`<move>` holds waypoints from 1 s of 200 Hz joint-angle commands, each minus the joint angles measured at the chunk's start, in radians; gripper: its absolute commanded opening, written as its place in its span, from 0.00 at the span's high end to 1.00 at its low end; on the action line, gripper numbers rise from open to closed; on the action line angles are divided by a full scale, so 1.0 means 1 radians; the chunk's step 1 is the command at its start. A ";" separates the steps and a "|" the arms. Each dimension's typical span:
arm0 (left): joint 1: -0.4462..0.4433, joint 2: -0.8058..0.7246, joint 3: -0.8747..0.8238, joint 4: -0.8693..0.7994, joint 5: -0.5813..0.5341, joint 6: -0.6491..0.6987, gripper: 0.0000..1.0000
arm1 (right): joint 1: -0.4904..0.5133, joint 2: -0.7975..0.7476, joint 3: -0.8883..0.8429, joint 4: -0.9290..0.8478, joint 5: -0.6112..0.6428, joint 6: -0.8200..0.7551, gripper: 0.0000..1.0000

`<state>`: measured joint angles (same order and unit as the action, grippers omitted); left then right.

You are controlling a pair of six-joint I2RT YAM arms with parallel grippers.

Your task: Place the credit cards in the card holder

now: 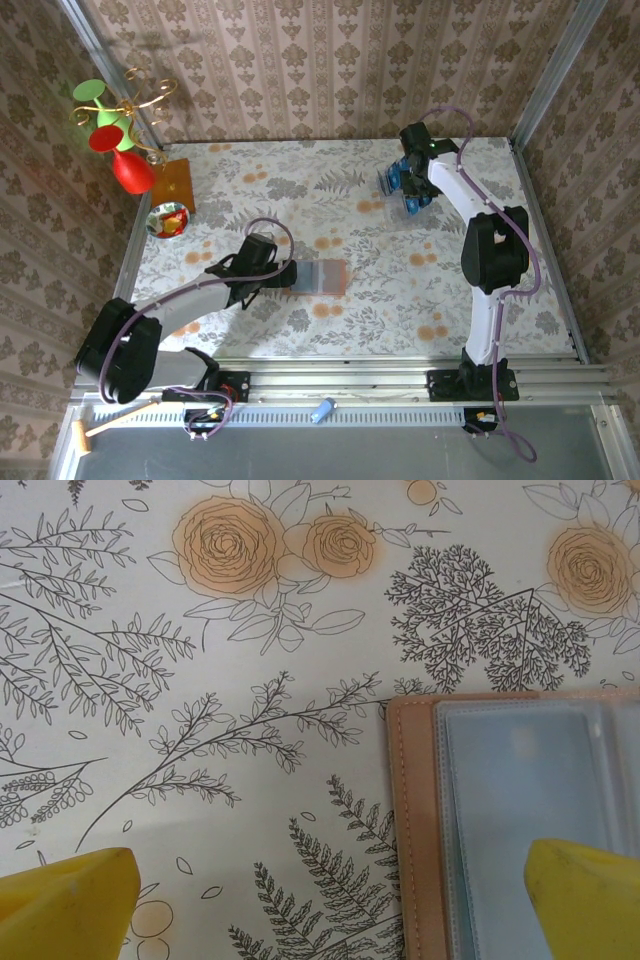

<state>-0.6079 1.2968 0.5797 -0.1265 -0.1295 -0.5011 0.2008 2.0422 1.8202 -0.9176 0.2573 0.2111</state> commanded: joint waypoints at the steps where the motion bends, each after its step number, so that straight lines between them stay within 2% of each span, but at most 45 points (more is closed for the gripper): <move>1: -0.005 0.007 0.031 -0.004 0.008 0.018 0.00 | 0.000 0.031 0.023 -0.024 -0.016 -0.011 0.67; 62: -0.006 -0.001 0.031 -0.010 0.003 0.019 0.00 | -0.001 0.038 -0.008 0.001 -0.059 0.003 0.71; 155: -0.006 0.004 0.031 -0.008 0.001 0.019 0.00 | 0.000 0.039 -0.009 0.011 -0.088 0.003 0.83; 200: -0.006 0.008 0.033 -0.005 0.004 0.019 0.00 | -0.002 0.036 0.016 0.002 -0.045 -0.009 0.73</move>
<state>-0.6083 1.2972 0.5819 -0.1265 -0.1295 -0.5011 0.2005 2.0624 1.8149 -0.9154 0.1871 0.2115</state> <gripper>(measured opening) 0.999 0.249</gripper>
